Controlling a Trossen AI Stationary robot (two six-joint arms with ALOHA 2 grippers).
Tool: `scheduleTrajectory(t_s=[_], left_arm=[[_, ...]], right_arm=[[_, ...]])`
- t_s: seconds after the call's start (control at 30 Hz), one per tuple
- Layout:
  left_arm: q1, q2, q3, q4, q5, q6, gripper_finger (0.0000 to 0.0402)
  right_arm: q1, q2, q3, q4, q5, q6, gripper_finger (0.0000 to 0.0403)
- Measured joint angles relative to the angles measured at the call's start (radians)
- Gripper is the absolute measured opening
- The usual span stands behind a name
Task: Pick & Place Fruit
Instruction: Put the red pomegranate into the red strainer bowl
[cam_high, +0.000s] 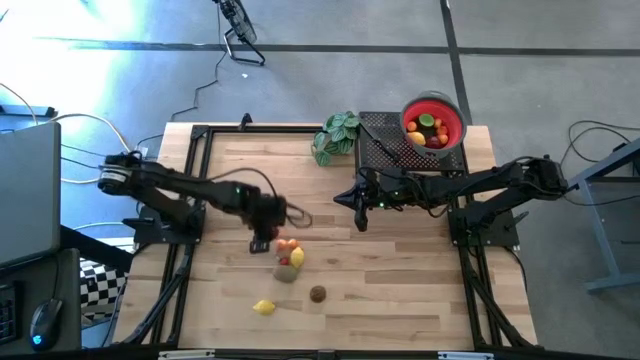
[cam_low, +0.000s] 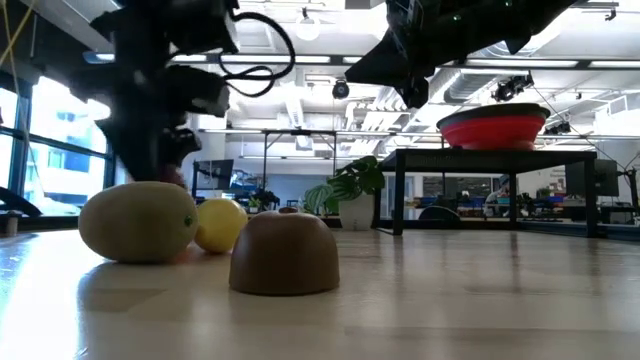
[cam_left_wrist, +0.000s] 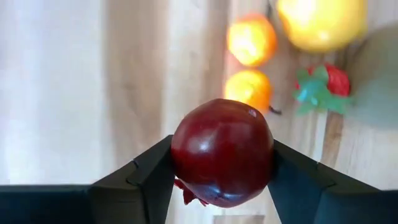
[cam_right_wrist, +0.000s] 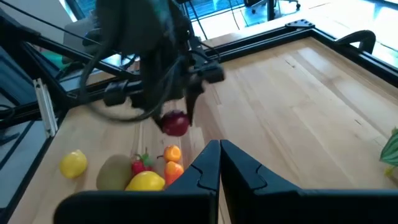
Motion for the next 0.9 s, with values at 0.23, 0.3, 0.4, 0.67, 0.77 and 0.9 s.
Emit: scheduleTrajectory(t_s=[0.23, 0.3, 0.4, 0.67, 0.77, 0.9], left_arm=[[0.181, -0.114, 0.032, -0.010, 0.101, 0.023, 0.0209], [0.225, -0.137, 0.069, -0.003, 0.149, 0.023, 0.0209], [0.282, -0.147, 0.140, -0.008, 0.230, 0.020, 0.0209], [0.374, -0.138, 0.368, 0.002, 0.312, -0.085, 0.0209], [0.399, -0.138, 0.438, 0.029, 0.320, -0.139, 0.0209], [0.421, -0.138, 0.499, 0.071, 0.322, -0.225, 0.0209]], right_arm=[[-0.001, 0.000, 0.000, 0.002, -0.054, -0.008, 0.0003], [-0.001, 0.000, 0.000, 0.003, -0.067, -0.034, 0.0003], [-0.001, 0.000, 0.000, 0.011, -0.070, -0.091, 0.0003], [-0.001, 0.000, 0.000, 0.090, -0.068, -0.334, 0.0003], [0.000, 0.000, 0.000, 0.168, -0.043, -0.461, 0.0003], [-0.001, 0.000, 0.000, 0.294, 0.040, -0.617, 0.0003]])
